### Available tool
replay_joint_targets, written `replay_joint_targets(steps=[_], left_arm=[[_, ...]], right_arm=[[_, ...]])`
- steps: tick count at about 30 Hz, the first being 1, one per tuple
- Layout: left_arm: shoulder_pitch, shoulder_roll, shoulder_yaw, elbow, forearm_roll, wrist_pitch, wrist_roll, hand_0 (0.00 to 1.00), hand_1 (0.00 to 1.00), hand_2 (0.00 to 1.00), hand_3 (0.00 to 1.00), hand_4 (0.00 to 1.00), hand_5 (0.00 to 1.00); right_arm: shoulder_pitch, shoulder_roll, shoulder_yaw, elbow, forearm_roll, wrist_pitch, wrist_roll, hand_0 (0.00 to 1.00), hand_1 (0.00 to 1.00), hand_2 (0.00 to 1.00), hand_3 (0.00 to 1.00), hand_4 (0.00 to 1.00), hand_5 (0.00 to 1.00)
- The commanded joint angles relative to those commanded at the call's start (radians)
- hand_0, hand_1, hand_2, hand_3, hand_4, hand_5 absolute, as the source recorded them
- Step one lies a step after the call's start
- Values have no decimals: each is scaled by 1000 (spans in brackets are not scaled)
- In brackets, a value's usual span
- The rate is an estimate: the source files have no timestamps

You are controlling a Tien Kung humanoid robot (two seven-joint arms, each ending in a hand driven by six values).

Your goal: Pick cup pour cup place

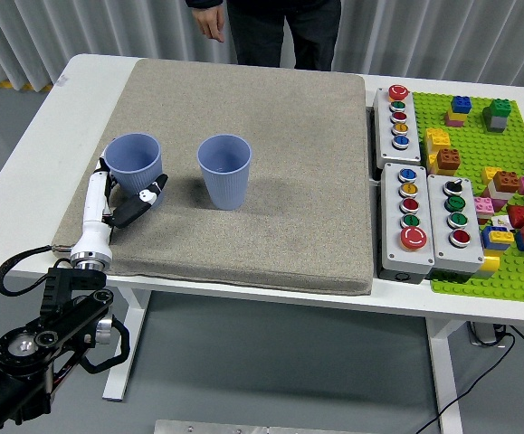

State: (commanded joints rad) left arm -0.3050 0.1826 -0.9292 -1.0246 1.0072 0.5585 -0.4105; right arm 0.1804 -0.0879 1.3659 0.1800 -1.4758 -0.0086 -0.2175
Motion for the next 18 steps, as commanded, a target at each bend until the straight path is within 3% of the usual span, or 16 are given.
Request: replay_joint_targets(steps=[10,18], left_arm=[[61,40,-54,-76,62,-8,18,912,900,998,998,958,411],[177,125,-97,-214,86,1,35,916,899,998,998,962,420]], right_arm=[[4,-1,3,0,-4,1,1,689,660,583,590,2,64],[4,-3,15,0,-19,3,1,689,659,583,590,2,63]])
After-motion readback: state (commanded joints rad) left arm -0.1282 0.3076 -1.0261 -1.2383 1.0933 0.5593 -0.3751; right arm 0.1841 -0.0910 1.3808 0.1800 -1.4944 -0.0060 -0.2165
